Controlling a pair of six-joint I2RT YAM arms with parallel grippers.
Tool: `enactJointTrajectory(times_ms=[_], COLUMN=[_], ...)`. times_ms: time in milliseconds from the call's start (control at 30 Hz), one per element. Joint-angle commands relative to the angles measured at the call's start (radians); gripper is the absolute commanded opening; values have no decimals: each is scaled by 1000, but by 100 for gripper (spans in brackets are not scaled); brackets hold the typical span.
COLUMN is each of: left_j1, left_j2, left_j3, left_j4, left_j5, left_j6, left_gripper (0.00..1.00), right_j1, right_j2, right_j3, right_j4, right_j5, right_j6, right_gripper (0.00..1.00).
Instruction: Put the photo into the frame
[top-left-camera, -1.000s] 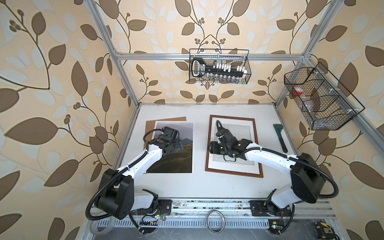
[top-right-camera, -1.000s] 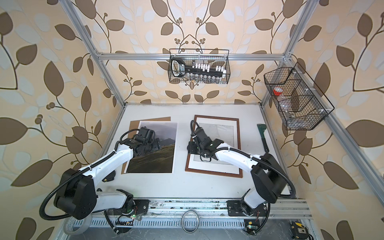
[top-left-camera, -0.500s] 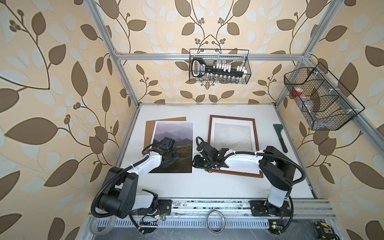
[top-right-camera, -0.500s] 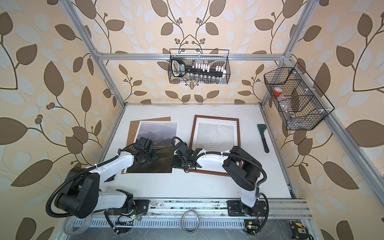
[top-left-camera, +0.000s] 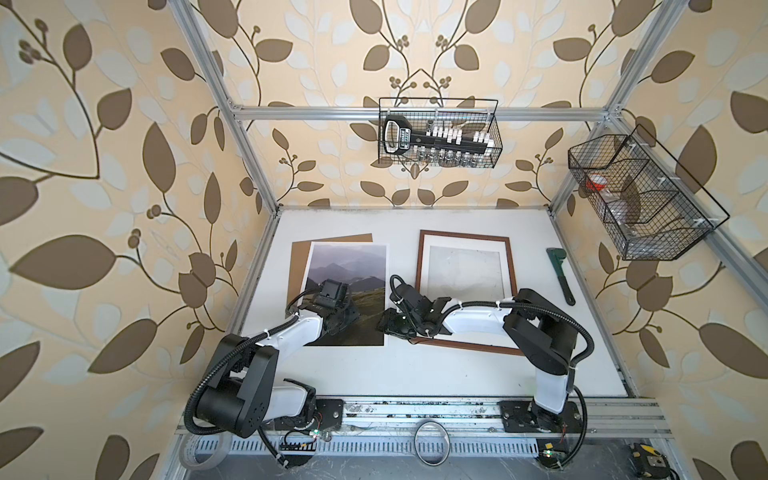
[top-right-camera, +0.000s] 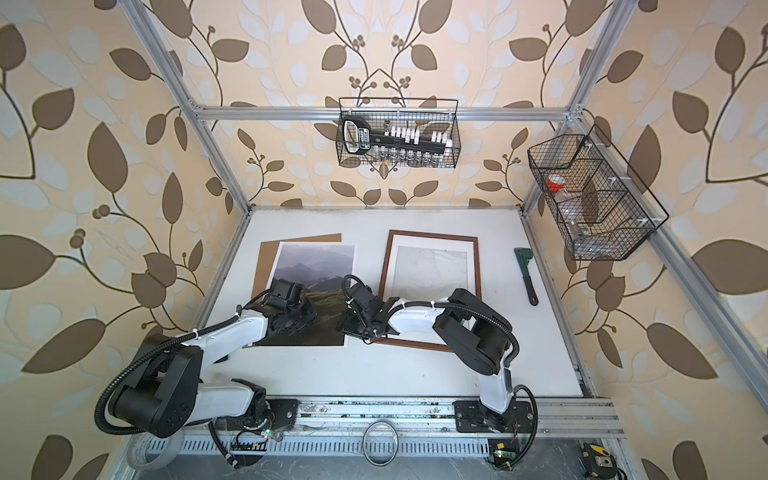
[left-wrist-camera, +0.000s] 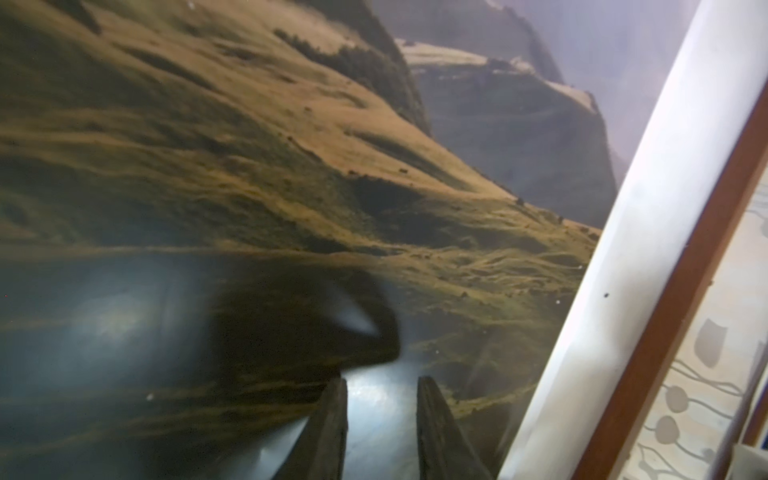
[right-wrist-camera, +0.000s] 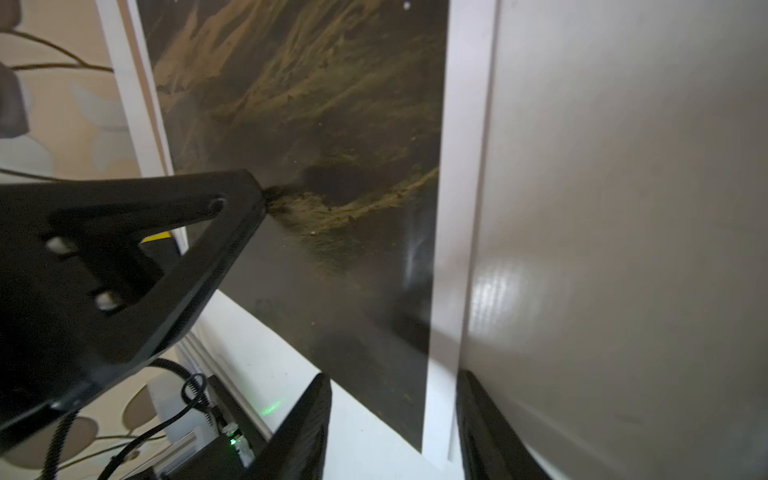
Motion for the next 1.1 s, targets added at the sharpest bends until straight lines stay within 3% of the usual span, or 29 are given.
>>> enactJointTrajectory(times_ms=[0, 433, 667, 800, 933, 1067], left_j1=[7, 7, 7, 7, 7, 7], left_j2=[37, 76, 81, 78, 66, 45], left_j3=[-72, -118, -121, -123, -114, -85], left_j4=[-41, 25, 28, 27, 12, -22], left_j5=[31, 64, 64, 64, 57, 46], left_j6=[-28, -59, -56, -59, -57, -42], left_gripper=[29, 26, 26, 26, 27, 28], right_j1=[-9, -9, -55, -70, -68, -65], right_j2=[7, -71, -57, -32, -18, 10], right_j3=[-42, -183, -133, -59, -28, -19], right_j4=[159, 520, 437, 249, 158, 187], right_j5=[-65, -86, -99, -61, -1, 9], right_j6=[83, 207, 106, 25, 1, 0], right_gripper=[49, 50, 55, 54, 49, 40])
